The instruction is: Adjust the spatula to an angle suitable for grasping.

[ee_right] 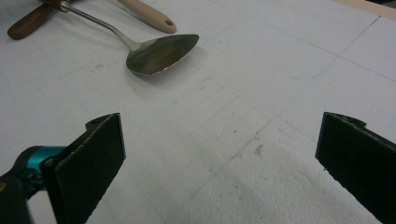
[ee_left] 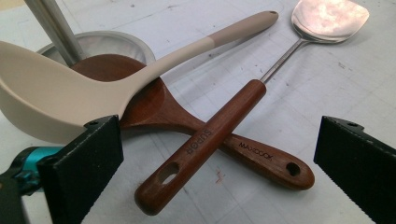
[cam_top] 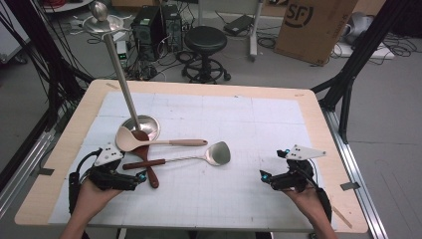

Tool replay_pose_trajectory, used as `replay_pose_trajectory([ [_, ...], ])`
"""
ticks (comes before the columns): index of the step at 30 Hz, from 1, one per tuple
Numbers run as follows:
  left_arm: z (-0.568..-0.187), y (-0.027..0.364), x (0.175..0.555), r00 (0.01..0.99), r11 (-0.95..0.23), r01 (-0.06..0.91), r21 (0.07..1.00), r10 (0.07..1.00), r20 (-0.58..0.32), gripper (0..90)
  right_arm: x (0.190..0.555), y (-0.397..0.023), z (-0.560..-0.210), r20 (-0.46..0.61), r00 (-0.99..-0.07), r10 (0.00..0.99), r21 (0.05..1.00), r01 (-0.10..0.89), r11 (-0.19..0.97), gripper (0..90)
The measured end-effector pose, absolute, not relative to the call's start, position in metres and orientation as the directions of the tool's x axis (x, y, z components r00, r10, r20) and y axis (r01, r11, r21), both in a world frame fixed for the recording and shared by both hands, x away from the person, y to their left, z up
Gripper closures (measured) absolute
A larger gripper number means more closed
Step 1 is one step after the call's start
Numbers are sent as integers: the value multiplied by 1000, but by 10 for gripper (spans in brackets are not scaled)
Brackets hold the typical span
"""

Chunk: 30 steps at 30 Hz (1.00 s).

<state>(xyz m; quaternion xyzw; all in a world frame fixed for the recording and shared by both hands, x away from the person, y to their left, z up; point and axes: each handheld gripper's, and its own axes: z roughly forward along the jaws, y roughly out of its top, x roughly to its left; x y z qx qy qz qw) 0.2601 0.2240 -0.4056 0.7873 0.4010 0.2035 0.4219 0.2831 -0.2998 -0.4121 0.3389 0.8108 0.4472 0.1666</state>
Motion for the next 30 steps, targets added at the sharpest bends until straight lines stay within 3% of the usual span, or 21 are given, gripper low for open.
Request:
replay_pose_trajectory([
  [30, -406, 225, 259, 593, -326, 460, 826, 805, -13, 20, 285, -295, -414, 38, -731, 682, 832, 401, 384, 4],
])
